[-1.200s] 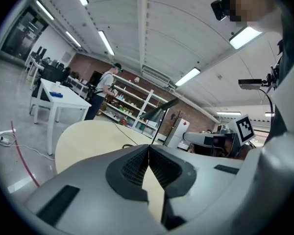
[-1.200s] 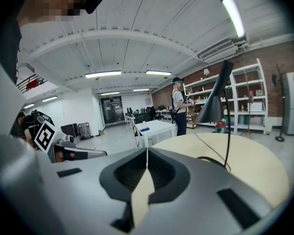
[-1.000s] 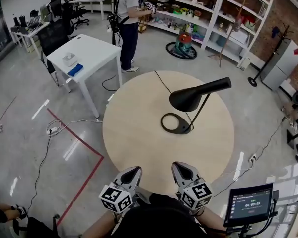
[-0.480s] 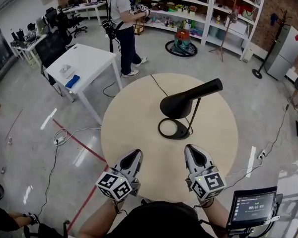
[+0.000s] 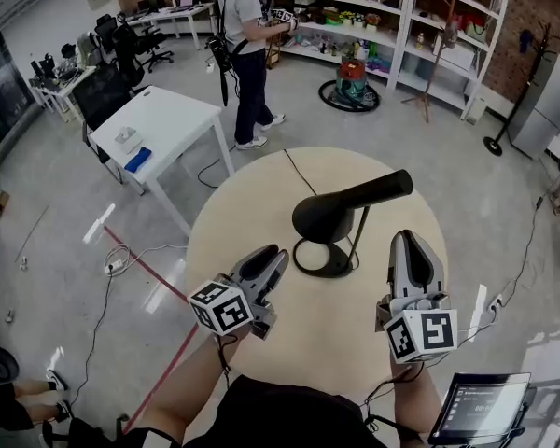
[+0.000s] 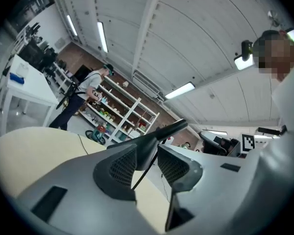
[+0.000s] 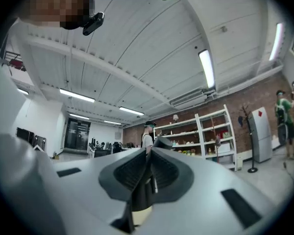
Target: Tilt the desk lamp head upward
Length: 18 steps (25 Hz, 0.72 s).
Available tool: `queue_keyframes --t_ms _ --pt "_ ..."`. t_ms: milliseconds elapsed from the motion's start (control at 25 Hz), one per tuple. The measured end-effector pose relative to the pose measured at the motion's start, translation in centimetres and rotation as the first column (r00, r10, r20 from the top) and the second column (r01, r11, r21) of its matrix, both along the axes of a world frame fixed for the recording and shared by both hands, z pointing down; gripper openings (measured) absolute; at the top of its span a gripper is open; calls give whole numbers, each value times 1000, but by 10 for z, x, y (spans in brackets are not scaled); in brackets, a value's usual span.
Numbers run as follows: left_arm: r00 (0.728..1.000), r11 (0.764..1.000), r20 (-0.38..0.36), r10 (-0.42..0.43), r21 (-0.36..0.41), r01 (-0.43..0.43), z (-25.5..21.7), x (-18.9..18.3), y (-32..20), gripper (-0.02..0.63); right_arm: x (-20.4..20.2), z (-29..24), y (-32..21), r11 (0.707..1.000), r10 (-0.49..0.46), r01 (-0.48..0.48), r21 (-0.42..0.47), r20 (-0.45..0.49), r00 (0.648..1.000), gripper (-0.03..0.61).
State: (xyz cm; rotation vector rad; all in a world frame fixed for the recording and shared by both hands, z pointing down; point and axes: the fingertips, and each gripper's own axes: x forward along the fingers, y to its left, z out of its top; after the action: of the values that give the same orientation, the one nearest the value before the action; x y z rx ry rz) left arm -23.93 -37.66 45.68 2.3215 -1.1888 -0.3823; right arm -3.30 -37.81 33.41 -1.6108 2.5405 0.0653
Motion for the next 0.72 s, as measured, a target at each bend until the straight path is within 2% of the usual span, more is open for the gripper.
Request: queue_keyframes --t_ms 120,440,600,720 --pt "999 999 -38 2 -34 -4 10 -5 -24 128 4 -15 -12 999 24 -22 45 -52 998 65" --pt "994 987 -97 54 -144 -68 40 -3 -71 205 12 -38 -39 991 114 -103 82 -145 983 127" --pt "984 969 -154 91 -212 -123 56 11 -84 240 12 -45 -47 988 143 -130 79 -200 969 147" --pt "964 947 -242 109 -269 -175 69 20 -90 242 14 -51 -55 985 170 -157 76 -220 961 150"
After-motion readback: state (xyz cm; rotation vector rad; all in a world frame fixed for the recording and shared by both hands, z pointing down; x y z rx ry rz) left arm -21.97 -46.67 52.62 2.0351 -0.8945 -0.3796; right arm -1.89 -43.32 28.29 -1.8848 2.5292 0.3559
